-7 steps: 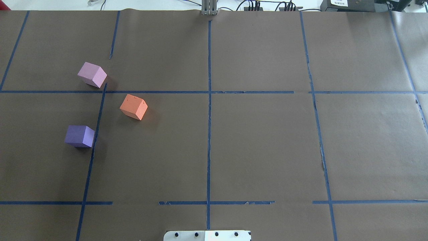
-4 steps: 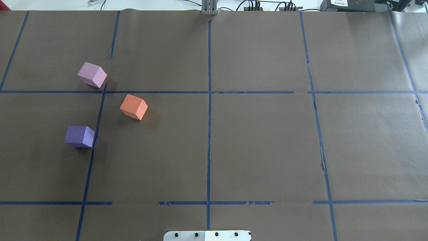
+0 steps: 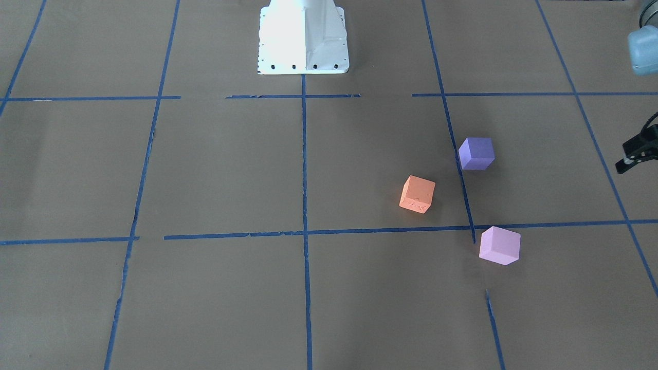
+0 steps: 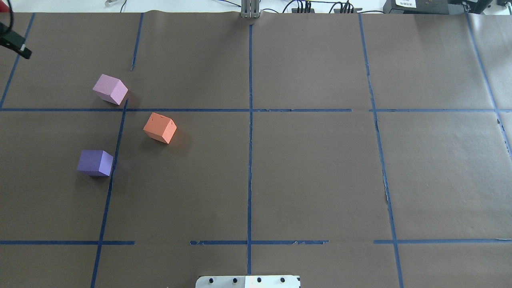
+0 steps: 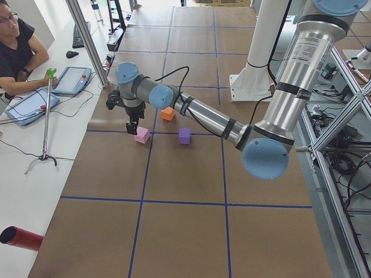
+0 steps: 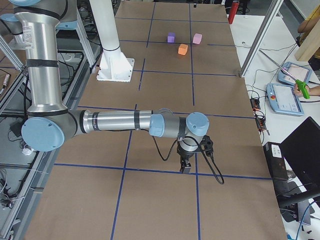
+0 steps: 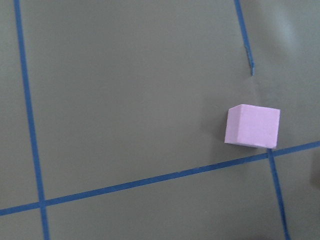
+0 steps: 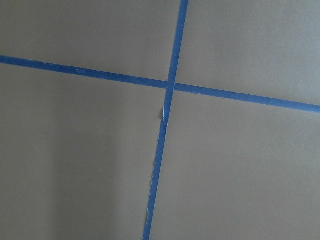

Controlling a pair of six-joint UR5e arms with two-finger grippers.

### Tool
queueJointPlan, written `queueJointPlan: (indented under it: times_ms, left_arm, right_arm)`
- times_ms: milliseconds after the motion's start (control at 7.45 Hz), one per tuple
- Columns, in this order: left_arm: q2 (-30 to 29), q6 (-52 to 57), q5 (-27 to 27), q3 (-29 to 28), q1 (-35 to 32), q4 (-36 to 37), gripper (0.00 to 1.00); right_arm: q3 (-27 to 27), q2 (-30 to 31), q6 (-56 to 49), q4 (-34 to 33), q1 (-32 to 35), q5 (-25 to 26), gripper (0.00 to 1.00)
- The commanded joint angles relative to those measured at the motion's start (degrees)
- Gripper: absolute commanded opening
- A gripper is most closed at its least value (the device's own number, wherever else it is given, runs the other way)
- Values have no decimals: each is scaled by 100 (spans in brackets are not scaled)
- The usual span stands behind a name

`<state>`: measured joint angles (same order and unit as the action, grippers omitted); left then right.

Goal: Arrange blocks in a line
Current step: 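Move the left gripper over the orange cube and lower onto it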

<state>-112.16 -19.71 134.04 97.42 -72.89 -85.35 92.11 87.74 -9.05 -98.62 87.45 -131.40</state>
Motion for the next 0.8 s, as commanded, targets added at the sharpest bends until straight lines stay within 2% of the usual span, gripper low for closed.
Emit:
queueJointPlan:
  times_ms: [0, 134, 402, 671]
  left_arm:
    - [-735, -1242, -168, -205, 730, 97, 100]
    - [-842, -1716, -264, -250, 1211, 71, 100]
    - [-931, -2490, -869, -399, 1863, -497, 100]
    - [-913, -2818, -975, -636, 2356, -833, 99]
  right_arm:
    - [0, 6, 0, 0, 0, 0, 100]
    - [0, 6, 0, 0, 0, 0, 100]
    - [0, 6, 0, 0, 0, 0, 100]
    - [0, 6, 0, 0, 0, 0, 100]
